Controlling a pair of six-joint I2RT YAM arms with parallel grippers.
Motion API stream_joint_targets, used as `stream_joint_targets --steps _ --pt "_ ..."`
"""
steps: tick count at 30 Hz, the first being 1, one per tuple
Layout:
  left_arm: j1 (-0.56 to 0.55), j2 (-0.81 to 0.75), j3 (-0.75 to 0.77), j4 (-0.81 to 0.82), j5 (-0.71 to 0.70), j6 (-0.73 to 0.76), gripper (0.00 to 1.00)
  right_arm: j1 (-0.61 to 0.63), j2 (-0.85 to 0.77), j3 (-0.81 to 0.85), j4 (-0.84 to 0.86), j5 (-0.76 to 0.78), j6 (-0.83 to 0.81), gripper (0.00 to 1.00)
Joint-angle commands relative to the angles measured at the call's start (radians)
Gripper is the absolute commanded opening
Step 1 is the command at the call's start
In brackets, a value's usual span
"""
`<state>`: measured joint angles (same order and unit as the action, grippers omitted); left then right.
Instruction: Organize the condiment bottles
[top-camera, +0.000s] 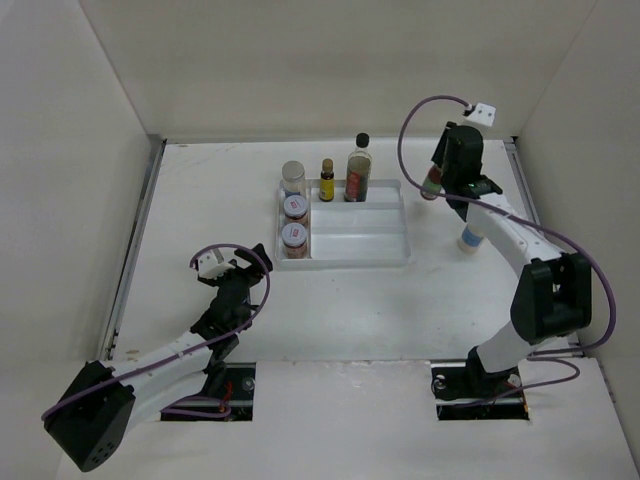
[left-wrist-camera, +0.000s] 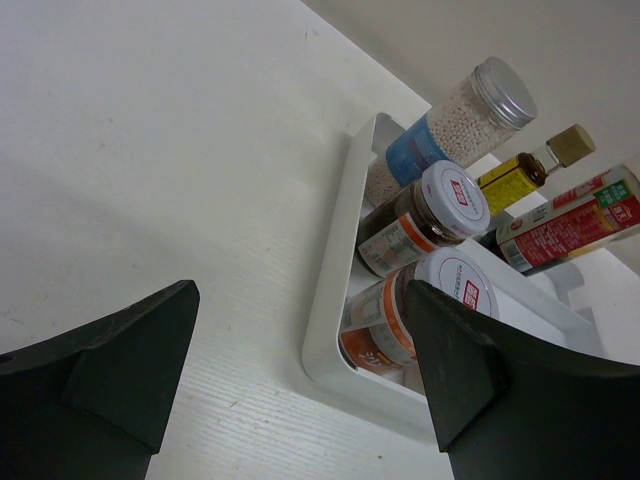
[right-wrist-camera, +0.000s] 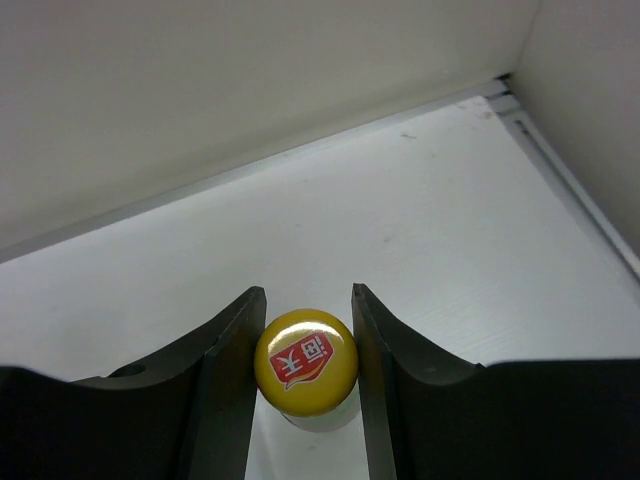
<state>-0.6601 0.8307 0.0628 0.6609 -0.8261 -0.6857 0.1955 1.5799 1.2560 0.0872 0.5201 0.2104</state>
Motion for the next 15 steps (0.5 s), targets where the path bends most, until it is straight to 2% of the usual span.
stream_joint_targets --steps 1,15 --pt "0.009 -0.001 0.000 0.046 0.008 -0.011 0.85 0.073 -0.020 0.106 0.166 -0.009 0.021 0.25" --pt "0.006 -0.005 -0.001 0.046 0.008 -0.011 0.85 0.183 0.152 0.293 0.157 -0.032 0.033 0.27"
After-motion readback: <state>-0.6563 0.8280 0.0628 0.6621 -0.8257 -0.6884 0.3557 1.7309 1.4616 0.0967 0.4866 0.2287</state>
